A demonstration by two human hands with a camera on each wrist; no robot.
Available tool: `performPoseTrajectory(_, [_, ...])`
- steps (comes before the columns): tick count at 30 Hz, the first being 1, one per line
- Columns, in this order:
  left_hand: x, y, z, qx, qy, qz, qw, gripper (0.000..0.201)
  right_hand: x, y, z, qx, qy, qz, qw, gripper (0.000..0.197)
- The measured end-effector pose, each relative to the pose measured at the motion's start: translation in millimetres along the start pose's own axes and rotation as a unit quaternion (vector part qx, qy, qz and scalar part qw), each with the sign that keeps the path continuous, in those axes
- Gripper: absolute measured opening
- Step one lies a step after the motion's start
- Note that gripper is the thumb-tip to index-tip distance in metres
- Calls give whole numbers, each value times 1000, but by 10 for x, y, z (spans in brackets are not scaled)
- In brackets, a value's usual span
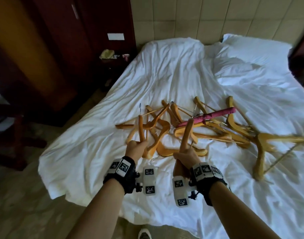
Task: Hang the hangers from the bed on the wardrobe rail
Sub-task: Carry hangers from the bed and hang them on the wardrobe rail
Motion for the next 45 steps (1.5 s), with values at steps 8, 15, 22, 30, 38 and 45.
performPoseTrajectory(8, [-443, -494, -58, -92, 18, -6, 996, 11, -525, 142, 468, -77, -118, -34, 989, 36])
performPoseTrajectory(15, [-634, -1536, -16, -145, 30, -72, 986, 17, -1016, 711, 1404, -98, -220, 16, 970, 26])
performPoseTrajectory(22, [-932, -3190, 303, -181, 76, -155, 968, 9, -1621, 1876, 2371, -80, -308, 90, 944, 17])
performPoseTrajectory(30, [-1540, -5168, 764, -118, 74, -304, 942, 9, -2341, 3615, 3331, -112, -378, 174, 902, 14])
performPoseTrajectory(38, [-2031, -6697, 1178, -101, 67, -405, 906, 18, -3077, 5294, 4147, -134, -438, 285, 842, 11])
performPoseTrajectory(45, [-2423, -7998, 1583, -105, 28, -529, 841, 12, -3668, 6749, 4893, -151, -492, 361, 777, 12])
Point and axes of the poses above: each hand's wrist, its own x-axis towards the middle knuckle, its own y-axis out of the palm, z = x × y, the point moved 7 cm from there along x, towards the middle knuckle, and after that the axes turned 1 degree about z, right-handed, at the moved point
